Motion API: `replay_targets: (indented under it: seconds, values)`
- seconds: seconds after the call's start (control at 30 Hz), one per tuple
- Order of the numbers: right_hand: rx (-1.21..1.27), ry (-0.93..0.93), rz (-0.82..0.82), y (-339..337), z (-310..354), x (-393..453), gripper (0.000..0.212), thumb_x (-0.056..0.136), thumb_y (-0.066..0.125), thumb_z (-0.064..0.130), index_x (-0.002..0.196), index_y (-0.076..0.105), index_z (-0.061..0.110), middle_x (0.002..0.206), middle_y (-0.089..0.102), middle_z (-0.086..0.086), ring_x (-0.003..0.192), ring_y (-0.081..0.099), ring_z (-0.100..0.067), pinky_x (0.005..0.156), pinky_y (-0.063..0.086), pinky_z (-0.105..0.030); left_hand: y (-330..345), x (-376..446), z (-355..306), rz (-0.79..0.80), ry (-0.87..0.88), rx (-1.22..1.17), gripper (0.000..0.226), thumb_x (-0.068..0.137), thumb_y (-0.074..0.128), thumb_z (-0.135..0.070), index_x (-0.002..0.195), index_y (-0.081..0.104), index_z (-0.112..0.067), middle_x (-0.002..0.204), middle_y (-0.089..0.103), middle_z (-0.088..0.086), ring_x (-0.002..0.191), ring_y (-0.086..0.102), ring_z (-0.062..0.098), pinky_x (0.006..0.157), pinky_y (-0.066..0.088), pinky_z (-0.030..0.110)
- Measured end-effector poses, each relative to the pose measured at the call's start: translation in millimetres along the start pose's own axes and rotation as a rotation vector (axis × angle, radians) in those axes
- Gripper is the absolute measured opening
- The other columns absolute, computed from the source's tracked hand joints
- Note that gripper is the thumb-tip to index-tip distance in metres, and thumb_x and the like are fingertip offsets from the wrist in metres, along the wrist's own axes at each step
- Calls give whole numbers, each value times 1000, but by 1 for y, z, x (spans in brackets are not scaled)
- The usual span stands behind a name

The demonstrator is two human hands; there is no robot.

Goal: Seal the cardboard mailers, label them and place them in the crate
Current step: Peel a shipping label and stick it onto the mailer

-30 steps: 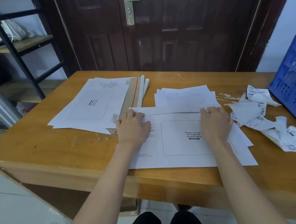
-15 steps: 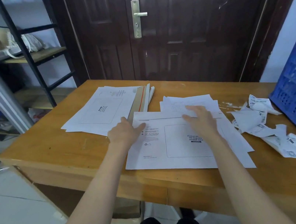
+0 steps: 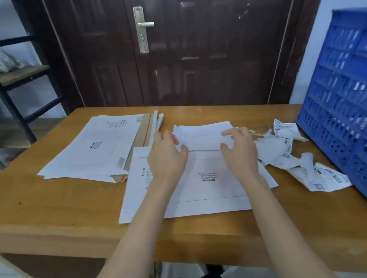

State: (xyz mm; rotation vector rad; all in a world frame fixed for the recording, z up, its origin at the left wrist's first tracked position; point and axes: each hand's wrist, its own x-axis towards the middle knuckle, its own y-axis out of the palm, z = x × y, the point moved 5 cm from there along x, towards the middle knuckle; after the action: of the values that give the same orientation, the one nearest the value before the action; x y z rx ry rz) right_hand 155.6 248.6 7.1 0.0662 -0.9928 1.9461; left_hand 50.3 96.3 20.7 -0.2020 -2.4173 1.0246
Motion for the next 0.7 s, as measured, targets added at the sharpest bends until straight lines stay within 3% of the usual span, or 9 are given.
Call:
replay_targets:
  seconds: [0.13,0.23,0.33,0.4,0.53,0.7]
  values:
    - [-298,170,-104,-55,-35,7,24,81,61,7,101,61,21,119,55,-1,115,45,-24,98,33,-38,50,-18,-71,176,147,-174,9,91,56,-26,89,62,-20,93,52,-3,80,56,16,63,39,26]
    - [-508,302,12,-81,-62,1,25,79,62,22,103,61,23,125,55,-3,123,39,-28,101,27,-41,90,-38,-113,389,275,-262,20,95,52,-25,99,72,-23,94,48,-1,83,53,15,69,43,27]
    - [-590,318,115,-88,-79,-5,36,80,61,34,114,59,23,132,51,-3,126,35,-29,104,23,-43,125,-55,-134,566,388,-102,29,99,44,-26,116,67,-31,112,48,5,98,57,22,81,47,32]
    - [-583,295,130,-89,-87,-7,34,81,61,34,114,59,25,127,56,-1,124,37,-27,102,23,-42,140,-60,-140,598,432,39,34,101,39,-29,127,60,-33,127,46,8,107,57,27,84,46,34]
    - [-570,261,103,-91,-97,-9,25,87,56,24,107,68,29,115,65,0,119,40,-24,98,26,-37,153,-59,-135,569,410,219,39,102,33,-32,138,49,-30,135,40,12,106,57,34,77,43,34]
    - [-562,244,33,-86,-108,-13,29,92,51,20,116,66,24,124,56,-2,124,37,-24,103,25,-39,157,-55,-131,552,349,267,45,103,28,-32,148,31,-28,135,38,14,102,59,36,78,44,36]
